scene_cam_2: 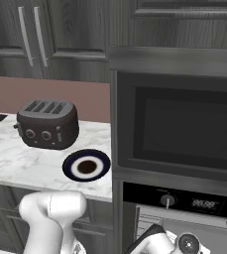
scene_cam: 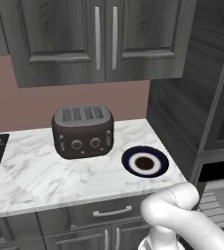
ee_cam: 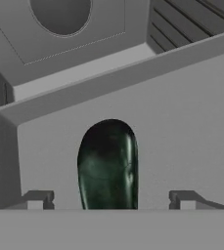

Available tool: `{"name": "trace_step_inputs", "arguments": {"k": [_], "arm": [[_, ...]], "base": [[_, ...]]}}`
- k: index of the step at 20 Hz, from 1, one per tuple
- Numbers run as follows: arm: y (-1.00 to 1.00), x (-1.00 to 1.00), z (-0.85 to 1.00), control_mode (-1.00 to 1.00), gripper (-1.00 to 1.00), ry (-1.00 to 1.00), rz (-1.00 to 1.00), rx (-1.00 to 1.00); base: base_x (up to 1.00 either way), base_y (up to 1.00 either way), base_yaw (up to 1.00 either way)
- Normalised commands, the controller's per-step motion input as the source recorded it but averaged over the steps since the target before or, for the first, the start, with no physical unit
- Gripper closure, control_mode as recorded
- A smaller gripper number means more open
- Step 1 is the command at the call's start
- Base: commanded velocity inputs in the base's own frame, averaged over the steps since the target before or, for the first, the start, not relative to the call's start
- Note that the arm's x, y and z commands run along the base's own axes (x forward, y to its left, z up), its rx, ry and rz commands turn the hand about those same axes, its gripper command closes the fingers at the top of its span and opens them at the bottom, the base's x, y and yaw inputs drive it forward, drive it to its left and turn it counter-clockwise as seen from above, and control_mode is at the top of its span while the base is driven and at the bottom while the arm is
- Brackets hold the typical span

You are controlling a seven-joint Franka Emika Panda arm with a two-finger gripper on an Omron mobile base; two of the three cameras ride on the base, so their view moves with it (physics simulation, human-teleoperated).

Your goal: Place the eggplant on the rack of the oven.

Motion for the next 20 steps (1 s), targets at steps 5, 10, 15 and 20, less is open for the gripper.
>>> {"name": "trace_step_inputs", "arguments": {"k": [5, 10, 15, 20], "arm": [[0.00, -0.07, 0.10, -1.00, -1.00, -0.01, 0.00, 0.00], [0.00, -0.47, 0.58, -1.00, -1.00, 0.00, 0.00, 0.00], [0.00, -0.79, 0.70, -1.00, -1.00, -0.01, 0.00, -0.01], [0.10, -0.98, 0.86, -1.00, -1.00, 0.00, 0.00, -0.05]], "base": [[0.00, 0.00, 0.00], [0.00, 0.00, 0.00], [0.00, 0.00, 0.00], [0.00, 0.00, 0.00]]}}
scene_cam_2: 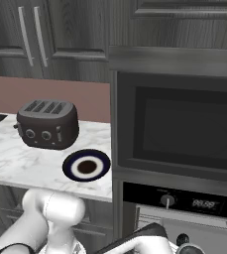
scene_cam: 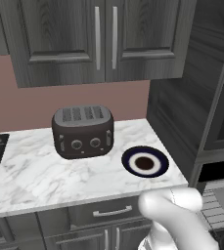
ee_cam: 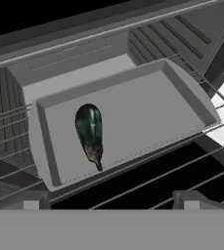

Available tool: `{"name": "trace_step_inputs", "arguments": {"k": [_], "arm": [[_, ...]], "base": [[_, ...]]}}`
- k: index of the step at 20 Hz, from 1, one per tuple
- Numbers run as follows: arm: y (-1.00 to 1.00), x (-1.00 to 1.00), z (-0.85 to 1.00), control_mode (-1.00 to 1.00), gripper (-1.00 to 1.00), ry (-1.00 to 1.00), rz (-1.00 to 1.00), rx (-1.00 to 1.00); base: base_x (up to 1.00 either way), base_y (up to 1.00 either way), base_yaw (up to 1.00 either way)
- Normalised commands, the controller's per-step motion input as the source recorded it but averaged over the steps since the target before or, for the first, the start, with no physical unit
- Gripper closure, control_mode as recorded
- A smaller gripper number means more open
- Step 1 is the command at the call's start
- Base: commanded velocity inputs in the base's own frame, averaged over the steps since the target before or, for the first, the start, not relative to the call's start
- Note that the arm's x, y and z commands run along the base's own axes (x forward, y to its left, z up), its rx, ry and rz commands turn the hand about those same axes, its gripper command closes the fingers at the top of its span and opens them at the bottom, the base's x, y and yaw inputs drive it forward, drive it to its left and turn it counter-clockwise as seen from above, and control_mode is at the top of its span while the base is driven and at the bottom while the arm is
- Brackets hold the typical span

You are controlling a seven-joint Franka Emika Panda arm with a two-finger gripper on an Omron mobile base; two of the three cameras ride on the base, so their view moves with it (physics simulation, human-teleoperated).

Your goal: Place the eggplant on the rack of the oven.

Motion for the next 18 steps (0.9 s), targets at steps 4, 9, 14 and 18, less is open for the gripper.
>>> {"name": "trace_step_inputs", "arguments": {"k": [4, 9, 14, 18], "arm": [[0.50, -0.82, 1.00, -1.00, -1.00, 0.00, 0.00, -0.06], [0.97, -0.45, 1.00, -1.00, -1.00, 0.00, 0.07, -0.17], [1.00, -0.27, 0.71, -1.00, -1.00, 0.01, 0.11, -0.20], [1.00, 0.00, 0.51, -1.00, -1.00, 0.00, 0.14, -0.16]], "base": [[0.00, 0.00, 0.00], [0.00, 0.00, 0.00], [0.00, 0.00, 0.00], [0.00, 0.00, 0.00]]}}
